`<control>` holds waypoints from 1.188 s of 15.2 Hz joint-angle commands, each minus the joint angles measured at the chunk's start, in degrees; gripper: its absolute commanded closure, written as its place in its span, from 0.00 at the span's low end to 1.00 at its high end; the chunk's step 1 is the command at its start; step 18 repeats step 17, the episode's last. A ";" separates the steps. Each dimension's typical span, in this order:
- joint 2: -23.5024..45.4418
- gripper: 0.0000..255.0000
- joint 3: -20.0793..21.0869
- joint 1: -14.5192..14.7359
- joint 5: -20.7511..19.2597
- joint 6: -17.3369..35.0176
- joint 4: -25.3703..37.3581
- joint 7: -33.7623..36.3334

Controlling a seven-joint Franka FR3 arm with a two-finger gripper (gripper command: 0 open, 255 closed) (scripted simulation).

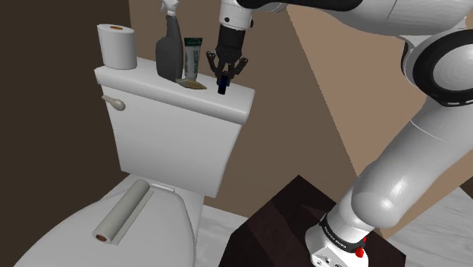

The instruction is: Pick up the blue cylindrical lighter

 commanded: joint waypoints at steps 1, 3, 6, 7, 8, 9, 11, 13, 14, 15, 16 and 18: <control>0.16 1.00 0.01 0.01 -0.03 -0.77 0.88 0.02; 0.50 1.00 0.03 0.03 -0.11 -2.39 2.84 0.09; 1.12 1.00 0.08 0.08 -0.25 -4.88 5.93 0.21; 1.36 1.00 0.11 0.10 -0.31 -5.72 7.01 0.25; 1.62 1.00 0.13 0.13 -0.37 -6.57 8.11 0.30; 1.89 1.00 0.15 0.16 -0.43 -7.43 9.24 0.35; 2.51 1.00 0.21 0.22 -0.58 -9.18 11.58 0.47; 3.21 1.00 0.27 0.30 -0.74 -10.97 14.06 0.59; 3.60 1.00 0.31 0.35 -0.84 -11.88 15.34 0.66; 4.01 1.00 0.35 0.41 -0.94 -12.81 16.67 0.73; 4.06 1.00 0.36 0.42 -0.95 -12.94 16.86 0.74; 4.07 1.00 0.36 0.42 -0.95 -12.95 16.87 0.74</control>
